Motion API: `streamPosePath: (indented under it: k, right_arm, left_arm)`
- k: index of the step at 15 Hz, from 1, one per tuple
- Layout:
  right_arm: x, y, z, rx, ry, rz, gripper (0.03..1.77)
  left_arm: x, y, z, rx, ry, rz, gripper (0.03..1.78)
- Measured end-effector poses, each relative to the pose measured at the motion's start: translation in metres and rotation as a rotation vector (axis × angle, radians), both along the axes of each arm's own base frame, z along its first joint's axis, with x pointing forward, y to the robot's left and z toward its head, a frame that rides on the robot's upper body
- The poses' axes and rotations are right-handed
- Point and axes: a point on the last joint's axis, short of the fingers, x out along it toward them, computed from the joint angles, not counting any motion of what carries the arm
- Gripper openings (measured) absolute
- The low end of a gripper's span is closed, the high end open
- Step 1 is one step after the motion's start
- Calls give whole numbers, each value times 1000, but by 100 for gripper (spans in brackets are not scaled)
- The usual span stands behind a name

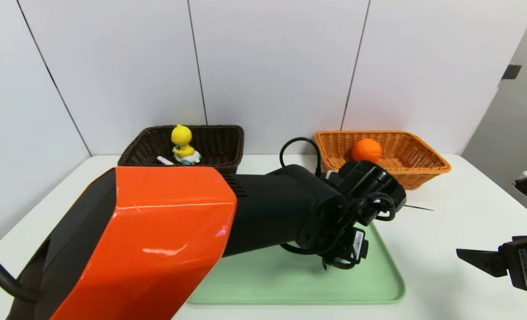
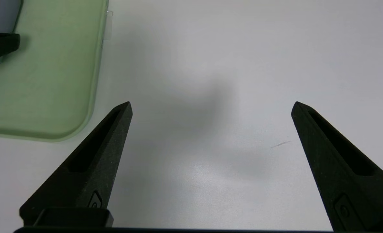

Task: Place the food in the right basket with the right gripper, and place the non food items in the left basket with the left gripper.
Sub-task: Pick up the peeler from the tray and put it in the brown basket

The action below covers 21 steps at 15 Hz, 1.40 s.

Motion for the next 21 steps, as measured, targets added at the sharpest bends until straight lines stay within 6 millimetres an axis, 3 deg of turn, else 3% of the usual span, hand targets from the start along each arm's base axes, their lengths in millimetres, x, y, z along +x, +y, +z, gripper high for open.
streamPosePath:
  k: [12,17,21]
  right_arm:
    - [0,1,0,-1,-3,12,170]
    - [-1,2,-1,-2,2,15,170]
    - [-5,1,-4,-2,11,16,170]
  left_arm:
    - [6,6,-9,115,-57,52,169]
    - [4,5,5,39,-51,22,169]
    - [-8,12,33,-43,33,-185,169]
